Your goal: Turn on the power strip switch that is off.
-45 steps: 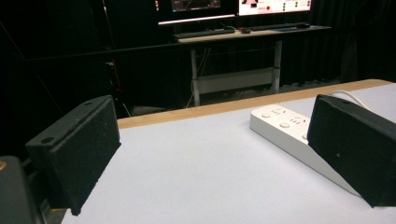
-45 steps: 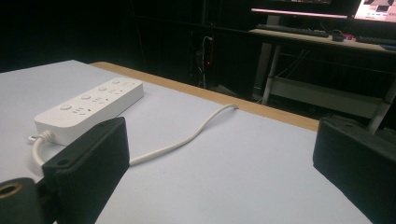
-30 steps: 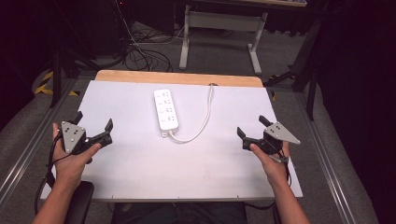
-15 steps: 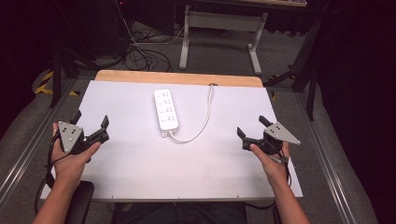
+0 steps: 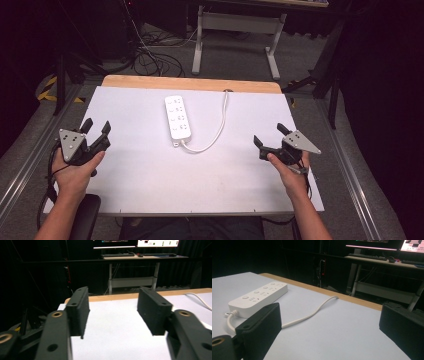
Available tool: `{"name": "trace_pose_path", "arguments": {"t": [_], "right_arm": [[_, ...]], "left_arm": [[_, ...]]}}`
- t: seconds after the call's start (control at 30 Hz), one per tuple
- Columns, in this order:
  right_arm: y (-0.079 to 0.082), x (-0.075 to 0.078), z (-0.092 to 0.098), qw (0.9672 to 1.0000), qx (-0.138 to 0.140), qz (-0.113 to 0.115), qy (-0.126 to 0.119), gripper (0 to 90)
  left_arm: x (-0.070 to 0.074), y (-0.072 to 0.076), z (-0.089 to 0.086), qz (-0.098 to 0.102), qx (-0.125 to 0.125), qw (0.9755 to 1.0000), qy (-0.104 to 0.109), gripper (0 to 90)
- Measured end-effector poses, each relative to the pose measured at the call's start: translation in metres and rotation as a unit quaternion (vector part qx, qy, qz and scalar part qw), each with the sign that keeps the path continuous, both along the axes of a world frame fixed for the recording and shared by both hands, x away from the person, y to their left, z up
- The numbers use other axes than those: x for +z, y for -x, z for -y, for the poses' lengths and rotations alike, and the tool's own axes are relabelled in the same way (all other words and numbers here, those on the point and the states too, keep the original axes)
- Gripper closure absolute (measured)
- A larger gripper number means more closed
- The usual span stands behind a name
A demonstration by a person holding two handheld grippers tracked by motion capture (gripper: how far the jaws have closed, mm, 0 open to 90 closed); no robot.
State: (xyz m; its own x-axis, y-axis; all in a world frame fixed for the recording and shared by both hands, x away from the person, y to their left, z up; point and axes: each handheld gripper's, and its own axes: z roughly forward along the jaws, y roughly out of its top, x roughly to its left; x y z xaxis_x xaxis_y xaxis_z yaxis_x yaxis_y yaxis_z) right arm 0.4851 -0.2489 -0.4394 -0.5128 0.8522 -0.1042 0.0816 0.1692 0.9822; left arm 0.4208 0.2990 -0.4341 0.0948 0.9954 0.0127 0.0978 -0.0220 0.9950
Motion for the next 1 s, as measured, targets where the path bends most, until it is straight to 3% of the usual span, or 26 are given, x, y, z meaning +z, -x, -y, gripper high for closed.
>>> {"name": "trace_pose_path", "arguments": {"t": [0.63,0.77,1.0], "right_arm": [[0.0008,0.0008,-0.0001,1.0,0.004,-0.001,-0.003,5.4],[0.001,0.0005,-0.0007,1.0,0.005,0.0,0.0,5.2],[0.0011,0.0004,-0.0005,1.0,0.006,-0.001,0.0,5.0]], "left_arm": [[0.0047,0.0031,-0.0029,-0.012,-0.034,0.9993,-0.008,80.3],[0.006,0.0049,-0.0043,-0.015,-0.048,0.9987,0.001,88.6],[0.007,0.0051,-0.0012,-0.015,-0.059,0.998,-0.016,90.0]]}}
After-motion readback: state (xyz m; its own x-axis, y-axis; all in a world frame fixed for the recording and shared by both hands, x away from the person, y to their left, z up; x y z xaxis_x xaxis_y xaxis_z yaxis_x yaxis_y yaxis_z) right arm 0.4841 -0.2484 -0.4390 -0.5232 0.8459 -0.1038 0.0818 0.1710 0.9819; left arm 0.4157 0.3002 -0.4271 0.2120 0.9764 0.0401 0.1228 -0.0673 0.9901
